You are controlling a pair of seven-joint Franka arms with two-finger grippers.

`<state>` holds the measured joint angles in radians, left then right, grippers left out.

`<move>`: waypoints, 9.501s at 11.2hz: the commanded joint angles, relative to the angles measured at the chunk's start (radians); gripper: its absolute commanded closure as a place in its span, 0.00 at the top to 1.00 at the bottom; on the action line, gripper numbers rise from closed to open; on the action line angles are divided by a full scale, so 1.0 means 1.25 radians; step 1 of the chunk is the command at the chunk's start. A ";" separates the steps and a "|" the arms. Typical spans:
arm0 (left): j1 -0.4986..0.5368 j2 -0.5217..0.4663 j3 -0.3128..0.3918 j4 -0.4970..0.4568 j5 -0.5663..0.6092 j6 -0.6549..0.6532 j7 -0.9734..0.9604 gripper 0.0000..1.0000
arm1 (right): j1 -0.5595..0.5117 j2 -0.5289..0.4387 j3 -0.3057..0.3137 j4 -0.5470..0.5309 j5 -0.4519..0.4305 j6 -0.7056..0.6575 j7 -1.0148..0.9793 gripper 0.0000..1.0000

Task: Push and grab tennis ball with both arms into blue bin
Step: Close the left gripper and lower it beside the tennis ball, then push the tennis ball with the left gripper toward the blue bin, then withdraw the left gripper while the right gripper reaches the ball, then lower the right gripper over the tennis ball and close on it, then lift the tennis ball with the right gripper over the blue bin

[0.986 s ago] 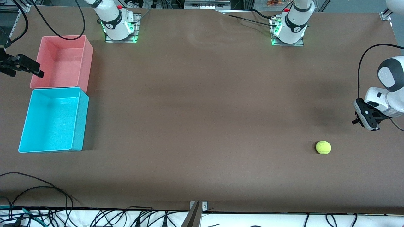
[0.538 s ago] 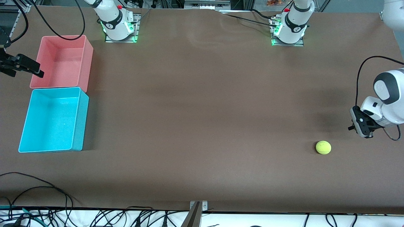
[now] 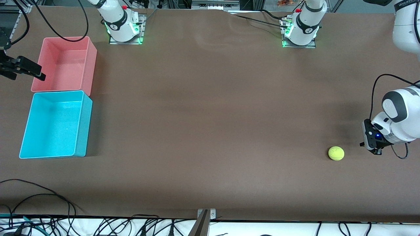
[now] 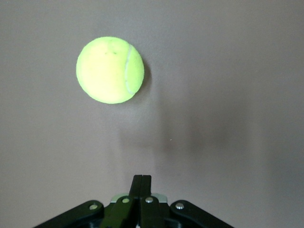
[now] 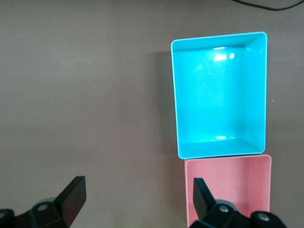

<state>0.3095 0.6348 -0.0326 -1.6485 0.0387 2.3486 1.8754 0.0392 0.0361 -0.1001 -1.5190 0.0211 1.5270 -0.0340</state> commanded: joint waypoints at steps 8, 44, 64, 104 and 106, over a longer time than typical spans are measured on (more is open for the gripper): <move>-0.008 0.145 -0.003 0.175 0.002 -0.004 0.047 0.00 | 0.001 0.001 -0.001 0.014 -0.001 -0.010 0.003 1.00; -0.179 -0.061 -0.119 0.049 0.075 -0.232 -1.259 1.00 | 0.061 0.178 0.013 0.011 0.036 0.197 0.003 1.00; -0.109 -0.296 -0.119 0.083 0.091 -0.378 -1.684 1.00 | 0.126 0.711 0.011 0.014 -0.017 1.192 -0.065 1.00; -0.291 -0.467 0.070 0.041 -0.021 -0.539 -1.459 1.00 | 0.095 0.537 -0.028 0.264 -0.012 0.238 -0.114 0.51; -0.294 -0.467 0.070 0.043 -0.021 -0.539 -1.463 1.00 | 0.094 0.497 -0.041 0.264 -0.012 0.170 -0.115 0.51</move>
<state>-0.0529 0.0605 0.0528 -1.5914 -0.0083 1.6837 0.0307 0.1602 0.7130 -0.1384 -1.1942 0.0169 1.8373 -0.1691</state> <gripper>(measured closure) 0.000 0.352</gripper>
